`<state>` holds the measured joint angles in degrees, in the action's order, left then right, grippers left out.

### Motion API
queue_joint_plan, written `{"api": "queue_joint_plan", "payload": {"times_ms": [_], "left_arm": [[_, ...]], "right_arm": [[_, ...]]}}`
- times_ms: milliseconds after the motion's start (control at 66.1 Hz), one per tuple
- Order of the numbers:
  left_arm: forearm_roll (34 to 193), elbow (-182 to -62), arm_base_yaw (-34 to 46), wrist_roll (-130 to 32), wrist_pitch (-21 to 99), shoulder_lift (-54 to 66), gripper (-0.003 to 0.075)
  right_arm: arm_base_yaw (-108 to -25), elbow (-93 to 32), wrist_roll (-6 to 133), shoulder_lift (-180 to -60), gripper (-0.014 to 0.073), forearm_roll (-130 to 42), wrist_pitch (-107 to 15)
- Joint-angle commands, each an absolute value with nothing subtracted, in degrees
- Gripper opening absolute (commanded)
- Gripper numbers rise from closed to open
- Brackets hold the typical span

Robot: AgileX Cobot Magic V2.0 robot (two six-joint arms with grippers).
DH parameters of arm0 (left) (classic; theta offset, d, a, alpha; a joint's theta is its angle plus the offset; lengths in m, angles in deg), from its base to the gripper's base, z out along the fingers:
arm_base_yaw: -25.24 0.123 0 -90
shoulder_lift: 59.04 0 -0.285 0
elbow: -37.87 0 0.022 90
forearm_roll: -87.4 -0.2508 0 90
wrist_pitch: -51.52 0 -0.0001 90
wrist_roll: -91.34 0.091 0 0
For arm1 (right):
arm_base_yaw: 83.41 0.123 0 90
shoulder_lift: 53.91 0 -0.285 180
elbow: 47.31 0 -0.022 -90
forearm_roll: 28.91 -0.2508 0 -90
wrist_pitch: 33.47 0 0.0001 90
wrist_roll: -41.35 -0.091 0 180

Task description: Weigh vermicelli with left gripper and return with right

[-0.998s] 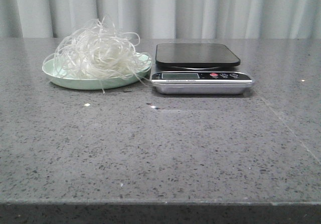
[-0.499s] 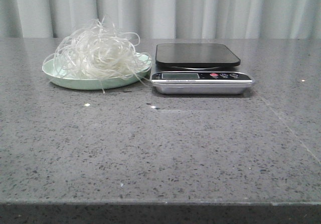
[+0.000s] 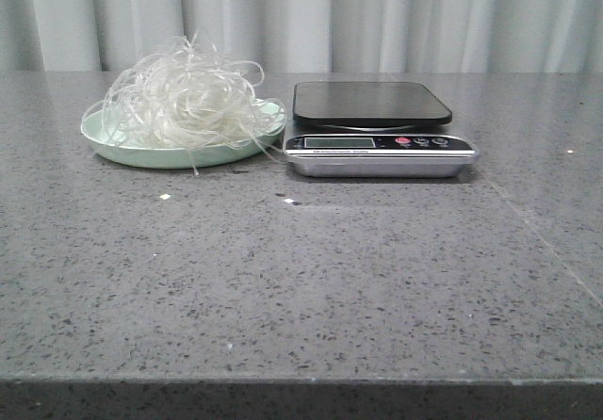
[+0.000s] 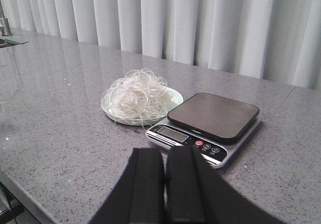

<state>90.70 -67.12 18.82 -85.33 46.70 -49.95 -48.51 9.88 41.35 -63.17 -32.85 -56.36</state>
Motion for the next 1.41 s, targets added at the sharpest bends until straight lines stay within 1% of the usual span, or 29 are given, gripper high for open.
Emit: {"api": "queue_joint_plan", "payload": {"times_ms": [0,45,76,1028,1149,1240,1391], "left_arm": [[90.65,-65.71,21.22,-85.63,53.07,-52.13,0.0127],[90.53,-64.2,21.56,-85.63,54.78,-52.76,0.0127],[90.09,-64.36,21.5,-85.63,53.17,-52.66,0.0127],[89.87,-64.34,21.5,-85.63,53.59,-52.66,0.0127],[89.87,-64.34,21.5,-85.63,53.59,-52.66,0.0127],[89.87,-64.34,21.5,-85.63,53.59,-52.66,0.0127],[89.87,-64.34,21.5,-85.63,53.59,-52.66,0.0127]], "right_arm": [[-48.8,8.6,41.72,-63.92,0.0184,-32.46,-51.28],[-48.8,8.6,41.72,-63.92,0.0184,-32.46,-51.28],[-48.8,8.6,41.72,-63.92,0.0184,-32.46,-51.28],[-48.8,8.6,41.72,-63.92,0.0184,-32.46,-51.3],[-49.1,10.06,41.72,-63.92,0.0184,-32.46,-50.25],[-52.23,12.57,41.72,-63.92,0.0184,-32.46,-48.04],[-64.81,17.13,41.72,-63.92,0.0184,-32.46,-42.68]]}}
